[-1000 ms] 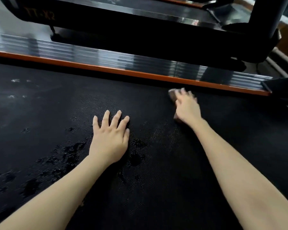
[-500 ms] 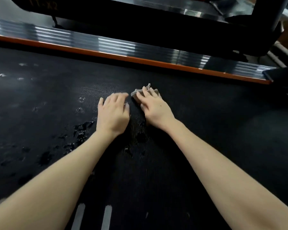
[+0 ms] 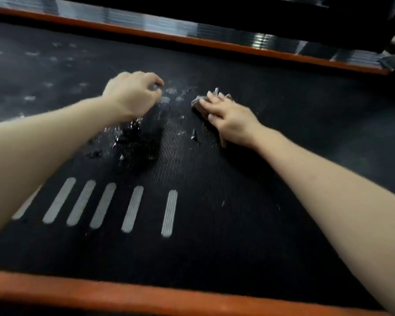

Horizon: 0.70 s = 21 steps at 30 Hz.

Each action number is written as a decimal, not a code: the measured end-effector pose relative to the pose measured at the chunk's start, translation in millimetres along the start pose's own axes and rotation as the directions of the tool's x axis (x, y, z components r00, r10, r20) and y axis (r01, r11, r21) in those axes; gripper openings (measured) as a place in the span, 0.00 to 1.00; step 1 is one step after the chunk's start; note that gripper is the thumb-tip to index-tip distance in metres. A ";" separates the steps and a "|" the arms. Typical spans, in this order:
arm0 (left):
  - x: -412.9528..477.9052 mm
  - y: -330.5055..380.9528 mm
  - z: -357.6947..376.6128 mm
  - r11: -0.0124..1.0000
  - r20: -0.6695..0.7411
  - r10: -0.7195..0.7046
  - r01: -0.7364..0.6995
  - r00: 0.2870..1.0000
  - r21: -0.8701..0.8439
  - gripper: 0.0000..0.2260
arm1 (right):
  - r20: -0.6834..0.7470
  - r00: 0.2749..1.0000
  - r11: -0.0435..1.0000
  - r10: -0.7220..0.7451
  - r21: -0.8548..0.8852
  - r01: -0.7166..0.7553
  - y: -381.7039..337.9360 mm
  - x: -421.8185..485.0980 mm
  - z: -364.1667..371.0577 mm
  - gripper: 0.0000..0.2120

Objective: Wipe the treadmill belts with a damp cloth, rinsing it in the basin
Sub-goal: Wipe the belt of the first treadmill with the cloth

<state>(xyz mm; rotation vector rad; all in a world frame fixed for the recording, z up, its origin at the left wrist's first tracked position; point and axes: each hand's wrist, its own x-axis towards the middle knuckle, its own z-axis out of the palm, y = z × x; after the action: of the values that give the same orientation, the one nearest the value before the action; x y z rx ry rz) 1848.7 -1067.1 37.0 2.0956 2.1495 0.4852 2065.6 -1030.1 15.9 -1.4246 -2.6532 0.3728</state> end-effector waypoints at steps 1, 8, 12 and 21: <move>-7.7 -2.3 -3.2 1.000 -0.003 -0.016 0.016 1.000 0.010 0.16 | 0.001 1.000 1.000 0.010 -0.006 -0.010 -0.2 0.8 0.5 0.23; -49.9 -6.2 -22.9 0.995 -0.049 -0.076 0.078 0.996 0.059 0.16 | 0.054 0.954 0.955 -0.296 0.041 0.294 -81.0 -75.9 22.5 0.23; -63.2 -13.5 -21.7 0.990 -0.016 -0.119 0.120 0.993 0.077 0.17 | 0.089 0.922 0.924 -0.377 0.106 0.368 -88.2 -99.7 20.8 0.23; -84.5 -62.3 0.7 0.985 0.166 -0.042 0.012 0.985 0.173 0.21 | -0.083 0.956 0.959 0.281 -0.023 -0.284 -29.7 -50.0 5.7 0.23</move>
<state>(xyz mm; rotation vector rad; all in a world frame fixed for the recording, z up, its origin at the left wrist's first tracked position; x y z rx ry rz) 1793.4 -1150.6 5.5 2.1019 2.1873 0.1174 2068.3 -1088.4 19.3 -1.7965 -2.4082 0.2889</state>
